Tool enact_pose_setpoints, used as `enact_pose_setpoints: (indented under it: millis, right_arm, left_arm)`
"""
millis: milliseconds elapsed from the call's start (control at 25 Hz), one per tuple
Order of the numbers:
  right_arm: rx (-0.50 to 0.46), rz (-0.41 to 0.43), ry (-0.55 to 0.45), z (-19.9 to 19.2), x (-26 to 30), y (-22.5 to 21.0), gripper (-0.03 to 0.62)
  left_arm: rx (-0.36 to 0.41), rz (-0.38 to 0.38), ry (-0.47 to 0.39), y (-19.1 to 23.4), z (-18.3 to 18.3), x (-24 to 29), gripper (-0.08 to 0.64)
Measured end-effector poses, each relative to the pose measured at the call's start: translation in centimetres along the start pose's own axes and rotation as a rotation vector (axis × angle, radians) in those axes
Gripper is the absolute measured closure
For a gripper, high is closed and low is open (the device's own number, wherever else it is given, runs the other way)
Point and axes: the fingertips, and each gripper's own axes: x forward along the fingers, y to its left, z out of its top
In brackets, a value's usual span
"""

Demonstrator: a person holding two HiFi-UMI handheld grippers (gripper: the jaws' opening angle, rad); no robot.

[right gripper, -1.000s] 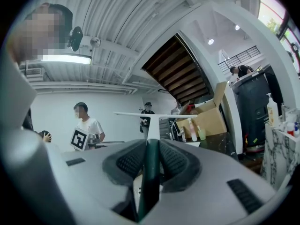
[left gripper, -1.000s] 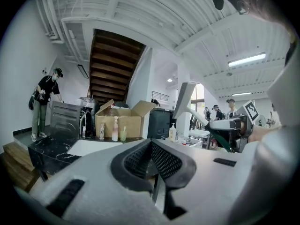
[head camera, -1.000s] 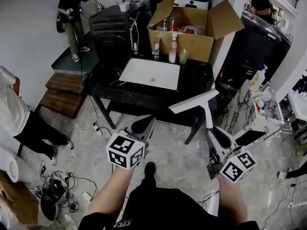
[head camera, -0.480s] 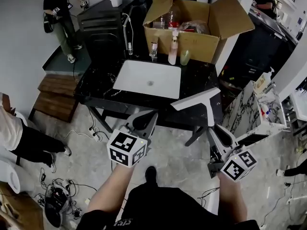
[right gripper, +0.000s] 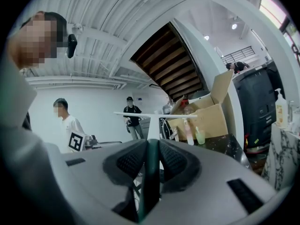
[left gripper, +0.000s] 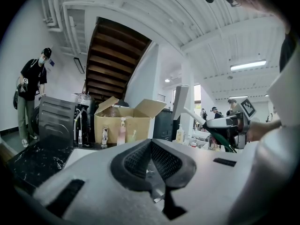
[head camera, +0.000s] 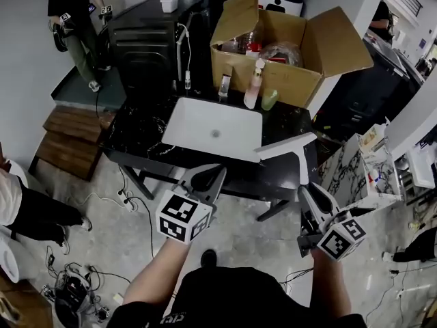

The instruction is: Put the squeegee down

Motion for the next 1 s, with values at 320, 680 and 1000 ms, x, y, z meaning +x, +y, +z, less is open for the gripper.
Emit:
enact_pose_setpoints:
  millis: [320,680,1000]
  right_arm:
    - [-0.002,0.009,-0.007,0.4,3.0,-0.8,0.495]
    - [0.044,0.039,-0.016,0.9,6.2,-7.4,0.495]
    - [0.049,0.069,-0.019,3.0,8.2,-16.4,0.495]
  left_arm:
    - [0.001,-0.014,0.014,2.2,-0.2,1.8,0.551]
    - [0.018,-0.002,0.050,2.9,0.1,8.2,0.551]
    - [0.013,0.005,0.069,2.1,1.2,18.2,0.551]
